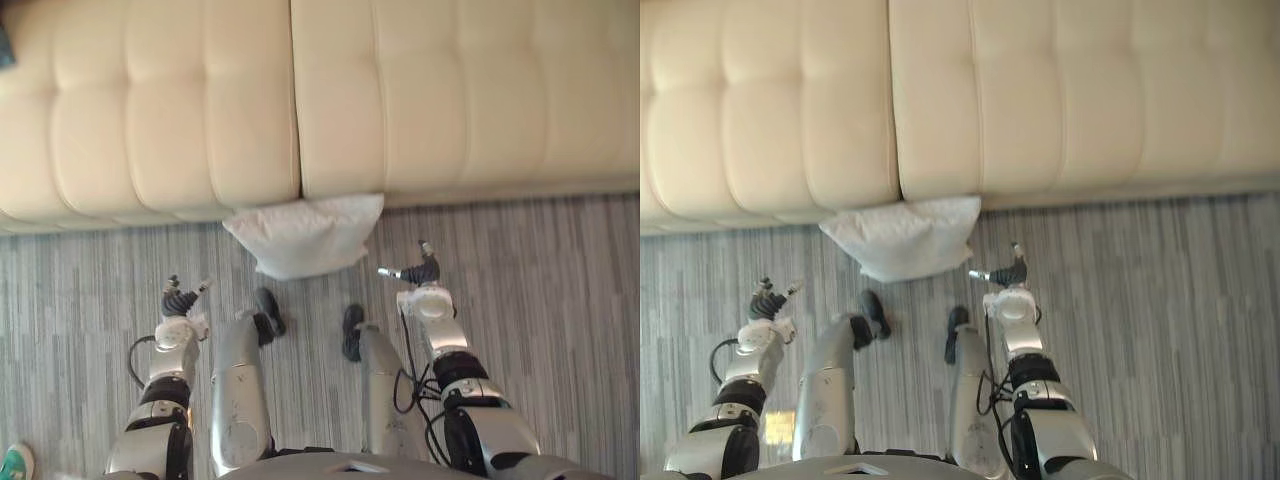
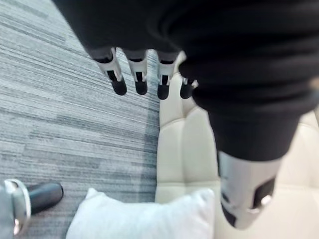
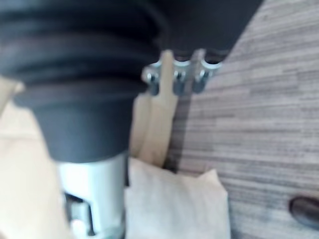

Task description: Pick up cushions and gather them together orderly.

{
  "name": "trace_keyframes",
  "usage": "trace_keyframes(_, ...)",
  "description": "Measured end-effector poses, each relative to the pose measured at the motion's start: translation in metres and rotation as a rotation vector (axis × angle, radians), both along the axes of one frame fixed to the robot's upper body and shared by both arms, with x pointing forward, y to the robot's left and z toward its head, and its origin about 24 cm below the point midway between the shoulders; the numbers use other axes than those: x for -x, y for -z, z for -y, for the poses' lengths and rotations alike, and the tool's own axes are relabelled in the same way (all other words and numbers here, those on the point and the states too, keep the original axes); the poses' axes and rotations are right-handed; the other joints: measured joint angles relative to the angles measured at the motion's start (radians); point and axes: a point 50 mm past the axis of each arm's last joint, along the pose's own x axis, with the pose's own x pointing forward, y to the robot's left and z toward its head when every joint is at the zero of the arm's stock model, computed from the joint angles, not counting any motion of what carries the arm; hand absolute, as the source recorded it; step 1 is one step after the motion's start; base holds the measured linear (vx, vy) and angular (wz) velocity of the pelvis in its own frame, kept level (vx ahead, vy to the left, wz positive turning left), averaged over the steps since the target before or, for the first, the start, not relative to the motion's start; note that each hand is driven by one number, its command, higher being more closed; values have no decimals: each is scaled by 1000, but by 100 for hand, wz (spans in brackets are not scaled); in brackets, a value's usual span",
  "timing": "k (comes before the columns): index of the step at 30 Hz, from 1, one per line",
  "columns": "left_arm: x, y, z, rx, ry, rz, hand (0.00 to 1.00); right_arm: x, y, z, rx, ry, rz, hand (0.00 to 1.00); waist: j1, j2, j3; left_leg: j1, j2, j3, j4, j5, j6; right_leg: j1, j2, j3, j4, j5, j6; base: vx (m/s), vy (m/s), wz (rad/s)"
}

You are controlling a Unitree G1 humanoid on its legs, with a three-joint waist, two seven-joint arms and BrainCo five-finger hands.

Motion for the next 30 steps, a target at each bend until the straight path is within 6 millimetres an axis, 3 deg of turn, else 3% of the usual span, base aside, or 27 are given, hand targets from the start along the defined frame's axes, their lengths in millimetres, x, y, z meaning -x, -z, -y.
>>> trace_keyframes(3,-32,-56,0,-57,29,182,0,-25,-67,-2,32,-3,206,0,1,0,65,-128,12,-13,73,9,17,-138,-6,4,100,-4,-3,-56,1,-1)
trace_keyframes(4,-35,-62,0,-64,34,200,0,-26,-73,-3,38,-5,226,0,0,0,65,-148,12,-17,81,9,18,-158,-7,4,112,-5,-4,-97,-22,6)
trace_keyframes(5,-44,-82,4,-90,57,261,0,-30,-93,-5,50,-9,289,0,0,0,66,-209,13,-27,107,11,22,-219,-8,5,149,-12,-4,-79,-30,11)
trace_keyframes(9,-61,-120,22,-148,123,374,0,-39,-131,-22,78,-39,392,0,3,-1,79,-324,18,-36,167,10,25,-344,-23,7,241,-31,-8,-83,-42,15)
trace_keyframes(14,-74,-170,50,-216,183,527,0,-44,-176,-65,120,-131,525,0,7,-1,82,-442,27,-37,196,27,32,-477,-23,14,292,-26,-9,-85,-15,0)
trace_keyframes(15,-75,-176,54,-225,191,543,0,-44,-182,-71,121,-144,543,100,7,-2,83,-451,27,-37,197,31,32,-486,-24,14,296,-25,-11,-62,0,6)
trace_keyframes(17,-78,-189,66,-232,203,586,0,-42,-194,-86,104,-159,589,100,8,-2,83,-471,29,-38,202,39,35,-510,-24,14,308,-23,-15,-44,0,4)
trace_keyframes(18,-80,-196,75,-234,210,604,100,-41,-198,-93,94,-165,605,100,8,-2,83,-479,30,-39,206,41,36,-519,-24,14,314,-23,-15,-47,-1,2)
trace_keyframes(23,-84,-220,107,-228,240,677,100,-39,-205,-108,80,-173,634,100,-8,-2,83,-501,31,-51,203,48,31,-536,-22,4,316,-21,-17,-25,4,1)
trace_keyframes(30,-83,-235,96,-252,170,707,100,-39,-217,-104,74,-171,663,100,-15,-2,82,-515,32,-62,176,88,29,-553,-16,-11,311,-12,-32,-45,-8,3)
